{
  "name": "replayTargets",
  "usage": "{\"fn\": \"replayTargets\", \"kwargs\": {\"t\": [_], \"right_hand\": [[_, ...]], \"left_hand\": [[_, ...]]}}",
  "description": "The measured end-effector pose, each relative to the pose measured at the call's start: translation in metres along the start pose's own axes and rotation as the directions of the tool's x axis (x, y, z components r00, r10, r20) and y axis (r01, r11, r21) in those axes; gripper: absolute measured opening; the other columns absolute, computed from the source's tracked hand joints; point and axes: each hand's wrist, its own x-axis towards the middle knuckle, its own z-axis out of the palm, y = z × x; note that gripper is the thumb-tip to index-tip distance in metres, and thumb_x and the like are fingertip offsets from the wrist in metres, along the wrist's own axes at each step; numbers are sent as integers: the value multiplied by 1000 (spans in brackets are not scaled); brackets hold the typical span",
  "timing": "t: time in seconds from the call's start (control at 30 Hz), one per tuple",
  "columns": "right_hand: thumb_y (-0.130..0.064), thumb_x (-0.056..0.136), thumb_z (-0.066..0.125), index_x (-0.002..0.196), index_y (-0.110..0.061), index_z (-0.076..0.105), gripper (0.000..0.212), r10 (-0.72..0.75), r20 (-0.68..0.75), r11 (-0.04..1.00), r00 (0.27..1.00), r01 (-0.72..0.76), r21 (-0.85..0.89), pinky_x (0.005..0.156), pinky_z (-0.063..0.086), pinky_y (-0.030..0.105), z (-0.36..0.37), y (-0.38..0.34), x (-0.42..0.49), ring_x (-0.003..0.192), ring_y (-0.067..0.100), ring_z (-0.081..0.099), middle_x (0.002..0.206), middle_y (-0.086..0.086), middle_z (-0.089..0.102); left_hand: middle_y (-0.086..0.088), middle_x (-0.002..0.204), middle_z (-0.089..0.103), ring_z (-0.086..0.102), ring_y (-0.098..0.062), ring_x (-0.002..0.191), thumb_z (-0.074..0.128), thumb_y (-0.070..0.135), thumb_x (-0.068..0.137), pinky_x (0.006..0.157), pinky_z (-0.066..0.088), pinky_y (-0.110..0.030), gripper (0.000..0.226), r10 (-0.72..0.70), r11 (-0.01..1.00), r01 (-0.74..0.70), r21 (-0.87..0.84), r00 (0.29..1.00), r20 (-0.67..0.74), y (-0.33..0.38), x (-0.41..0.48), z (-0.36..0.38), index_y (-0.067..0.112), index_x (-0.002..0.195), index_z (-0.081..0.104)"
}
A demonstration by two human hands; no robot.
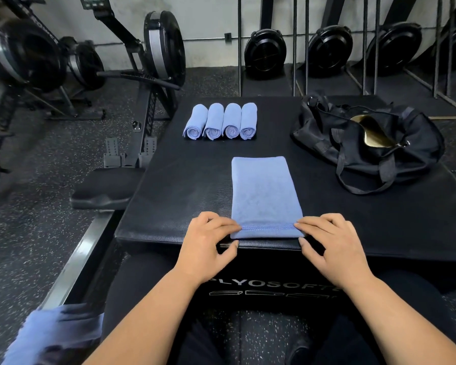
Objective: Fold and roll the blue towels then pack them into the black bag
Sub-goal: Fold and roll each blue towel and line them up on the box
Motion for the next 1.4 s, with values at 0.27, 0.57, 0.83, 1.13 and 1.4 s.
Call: {"fn": "replayTargets", "kwargs": {"t": [0.27,0.57,0.83,1.13,1.4], "right_hand": [[-42,99,68,116,-35,79,21,203,45,976,978,-206,69,90,48,47,2,2,8,107,18,47,114,-19,58],[-49,94,71,91,-36,80,16,344,128,917,930,-363,167,88,45,38,-4,-1,13,100,14,45,99,-18,53],[-37,80,87,84,-42,68,20,493,103,835,864,-503,222,79,42,24,-9,-12,34,102,9,49,101,-21,55],[-18,90,60,115,-27,78,32,3,20,1000,1000,-2,-30,83,40,36,0,4,13,104,19,54,118,-21,68],[-44,91,76,120,-38,75,29,180,107,979,978,-189,75,89,46,42,-2,1,19,109,14,54,117,-27,67]], "left_hand": [[31,113,68,52,-6,112,71,35,99,101,42,-37,21,-130,988,131,-79,991,19,3,2,-2,37,120,74],[28,103,67,58,-11,103,74,31,96,101,44,-37,14,-329,914,327,-243,944,30,10,6,-3,39,107,73],[20,97,57,46,-10,102,76,29,88,91,45,-30,11,-394,914,385,-125,918,-49,17,21,1,39,91,73],[26,116,68,54,-14,106,65,12,94,90,44,-42,28,-15,1000,15,21,1000,-11,3,14,-5,31,112,77],[31,117,68,52,-4,118,80,33,90,103,45,-42,31,-153,979,158,-128,987,52,-1,14,-3,38,121,75]]}}
